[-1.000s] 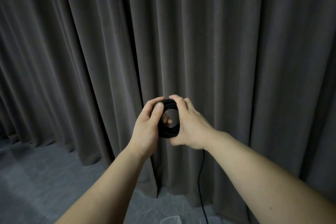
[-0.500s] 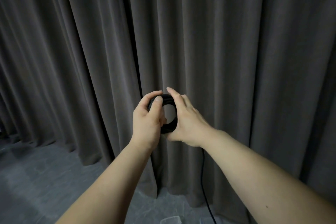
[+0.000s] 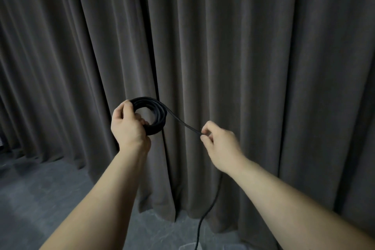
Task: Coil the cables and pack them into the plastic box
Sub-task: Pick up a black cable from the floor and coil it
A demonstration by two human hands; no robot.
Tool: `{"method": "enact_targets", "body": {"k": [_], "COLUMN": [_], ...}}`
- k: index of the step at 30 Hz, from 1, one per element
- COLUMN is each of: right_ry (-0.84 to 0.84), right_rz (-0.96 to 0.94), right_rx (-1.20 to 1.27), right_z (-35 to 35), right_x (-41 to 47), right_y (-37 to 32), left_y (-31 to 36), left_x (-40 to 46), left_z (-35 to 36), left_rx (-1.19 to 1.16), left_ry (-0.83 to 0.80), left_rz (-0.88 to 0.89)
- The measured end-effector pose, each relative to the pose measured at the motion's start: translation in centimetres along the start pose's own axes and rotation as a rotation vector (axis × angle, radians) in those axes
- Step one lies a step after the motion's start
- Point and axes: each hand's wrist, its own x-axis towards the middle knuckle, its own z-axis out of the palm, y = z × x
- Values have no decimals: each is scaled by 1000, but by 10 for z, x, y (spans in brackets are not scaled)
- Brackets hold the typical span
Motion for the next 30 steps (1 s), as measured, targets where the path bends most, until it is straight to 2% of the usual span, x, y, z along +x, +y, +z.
{"method": "enact_targets", "body": {"k": [2,4,6,8,10,13,15,17,19,22,24,28,30], "right_ry": [-68,-266,-432,-478,-440,-230,-78,-4,40,95,92,89,117], "right_rz": [-161,-256,-300,-355,-363,-272,-207,-129,-52,48,46,-47,-34], "right_rx": [-175,-272,-255,-207,-58,233,254,260,269,156,158,517,606], "right_z": [-7,-16,-26,-34,-40,-38,-34,-30,-30,-32,-32,-30,-30], "right_x": [-1,2,7,15,23,31,33,30,28,26,25,26,26], "right_y": [-16,-37,-56,-69,-74,-68,-63,-59,-58,-58,-56,-44,-42], "left_y": [0,-3,-6,-9,-10,-12,-14,-15,-15,-16,-16,-12,-10], "left_x": [-2,-4,-7,-10,-18,-35,-43,-48,-51,-56,-56,-53,-53], "left_z": [-2,-4,-8,-10,-10,-4,-2,1,3,4,5,3,3], "left_rx": [121,248,376,480,485,397,364,310,274,225,197,136,152], "left_ry": [-30,-101,-197,-314,-400,-535,-600,-613,-602,-591,-579,-574,-609], "left_rz": [86,173,245,258,219,124,77,8,-48,-96,-114,-125,-113]}}
